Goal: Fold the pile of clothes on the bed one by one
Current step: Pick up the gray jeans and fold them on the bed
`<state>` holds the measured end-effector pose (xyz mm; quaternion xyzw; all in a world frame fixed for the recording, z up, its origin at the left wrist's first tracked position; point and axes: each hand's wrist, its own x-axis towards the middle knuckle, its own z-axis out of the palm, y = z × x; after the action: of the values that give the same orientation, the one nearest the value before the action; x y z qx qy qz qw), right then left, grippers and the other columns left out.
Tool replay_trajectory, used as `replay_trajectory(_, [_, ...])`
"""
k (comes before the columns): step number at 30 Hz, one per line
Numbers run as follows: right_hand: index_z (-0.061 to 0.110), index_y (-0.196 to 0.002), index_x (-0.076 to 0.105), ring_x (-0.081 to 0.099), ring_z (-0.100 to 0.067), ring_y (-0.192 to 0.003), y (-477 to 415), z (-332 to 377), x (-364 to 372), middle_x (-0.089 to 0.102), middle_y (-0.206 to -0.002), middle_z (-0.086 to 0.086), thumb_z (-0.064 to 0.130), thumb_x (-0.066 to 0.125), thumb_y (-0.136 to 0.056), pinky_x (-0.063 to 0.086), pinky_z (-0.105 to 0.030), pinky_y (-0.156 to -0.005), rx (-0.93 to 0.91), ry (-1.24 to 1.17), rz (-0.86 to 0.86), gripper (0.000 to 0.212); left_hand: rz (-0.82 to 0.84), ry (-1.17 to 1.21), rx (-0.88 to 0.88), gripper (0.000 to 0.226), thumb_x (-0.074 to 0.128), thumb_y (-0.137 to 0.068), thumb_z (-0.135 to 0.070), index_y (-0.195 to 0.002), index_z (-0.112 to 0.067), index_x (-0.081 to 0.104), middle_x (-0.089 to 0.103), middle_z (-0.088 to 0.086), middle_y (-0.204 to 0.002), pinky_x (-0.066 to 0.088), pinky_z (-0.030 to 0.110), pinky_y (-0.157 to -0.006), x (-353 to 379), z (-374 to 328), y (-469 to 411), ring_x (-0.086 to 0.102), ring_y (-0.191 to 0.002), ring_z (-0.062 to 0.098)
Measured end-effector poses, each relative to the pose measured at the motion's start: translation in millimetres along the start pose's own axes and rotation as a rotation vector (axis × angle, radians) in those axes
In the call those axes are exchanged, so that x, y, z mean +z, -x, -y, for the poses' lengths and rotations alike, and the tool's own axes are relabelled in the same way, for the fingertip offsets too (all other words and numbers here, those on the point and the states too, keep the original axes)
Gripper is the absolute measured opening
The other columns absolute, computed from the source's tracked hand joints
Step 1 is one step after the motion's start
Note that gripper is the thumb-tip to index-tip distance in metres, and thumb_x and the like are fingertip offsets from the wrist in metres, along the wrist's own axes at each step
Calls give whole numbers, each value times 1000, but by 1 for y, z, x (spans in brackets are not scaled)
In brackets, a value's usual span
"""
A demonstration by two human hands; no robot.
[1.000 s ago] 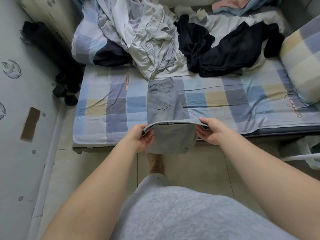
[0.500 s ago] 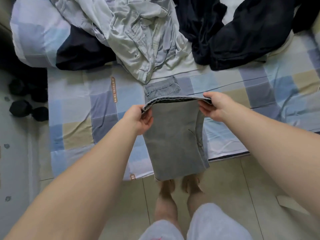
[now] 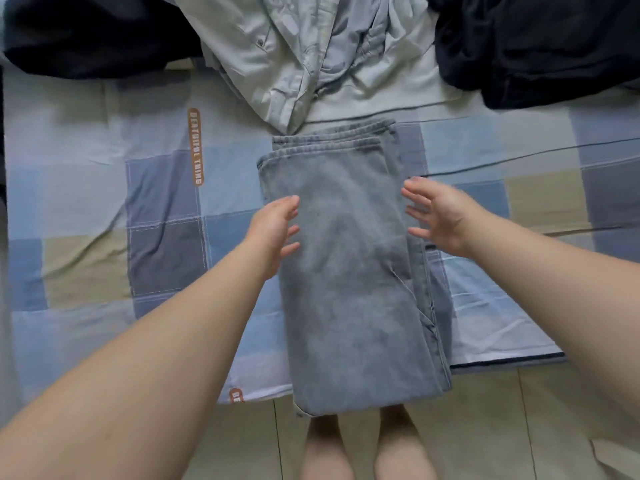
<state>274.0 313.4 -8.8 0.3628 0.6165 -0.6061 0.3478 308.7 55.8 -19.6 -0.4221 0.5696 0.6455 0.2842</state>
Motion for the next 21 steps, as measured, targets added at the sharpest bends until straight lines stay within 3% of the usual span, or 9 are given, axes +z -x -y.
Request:
replay_trajectory(3, [25,-149,45,52,-20,-126,-10,-42,-10,51,-146,0,33,69,-92,41,-36,-96,-65,302,-135,62,-225,-218,119,45,69,-94,-34,-134,-19,55,56,3,-139,47,37,-94,-10,53,-7,57,-118,20])
replay_trajectory(5, [20,-153,37,50,-23,-128,-16,-75,-18,44,-151,-6,32,71,-91,39,-33,-99,-80,475,-206,72,-308,-362,130,62,74,-89,-35,-142,-17,46,47,3,-145,44,33,-96,-16,89,-3,52,-119,17])
replay_trajectory(8, [20,-157,25,35,-29,-143,-23,-126,-30,31,-158,-8,40,76,-84,30,-43,-117,-17,653,-252,91,-308,-370,29,80,80,-84,-34,-148,-15,36,44,3,-145,43,32,-100,-22,135,3,51,-120,16])
replay_trajectory(12, [19,-143,37,53,-27,-124,-25,-179,-43,48,-139,-6,61,82,-60,45,-49,-106,36,695,-218,103,-162,-302,-98,58,83,-82,-32,-130,-15,55,65,-2,-124,50,32,-92,-20,180,14,64,-105,17])
replay_trajectory(14, [19,-130,42,59,-24,-112,-23,-192,-51,57,-125,-1,60,87,-57,50,-47,-100,81,664,-203,95,-54,-284,-130,50,84,-81,-25,-124,-16,62,70,-1,-120,53,32,-87,-18,198,22,68,-101,17])
replay_trajectory(16, [14,-122,53,62,-21,-104,-13,-197,-58,63,-117,2,51,93,-58,51,-42,-98,180,726,-82,85,-3,-322,-151,47,86,-79,-20,-121,-18,64,70,-2,-116,52,28,-82,-17,214,31,67,-99,17])
replay_trajectory(18, [10,-105,64,65,-19,-89,3,-206,-66,68,-103,-1,46,96,-55,55,-34,-81,303,797,37,70,27,-362,-223,50,87,-77,-17,-122,-15,66,70,0,-115,49,24,-77,-19,228,43,66,-97,17])
replay_trajectory(20, [5,-93,64,61,-17,-74,24,-216,-68,65,-87,-4,32,91,-69,48,-27,-64,354,742,37,45,38,-376,-313,51,90,-72,-18,-117,-13,68,71,2,-112,50,26,-73,-24,240,57,67,-92,17])
replay_trajectory(21, [2,-96,66,62,-19,-73,33,-222,-69,66,-86,-6,27,89,-73,48,-27,-65,360,691,15,41,43,-377,-357,49,92,-69,-21,-112,-14,69,73,3,-109,51,26,-70,-26,244,65,68,-87,18])
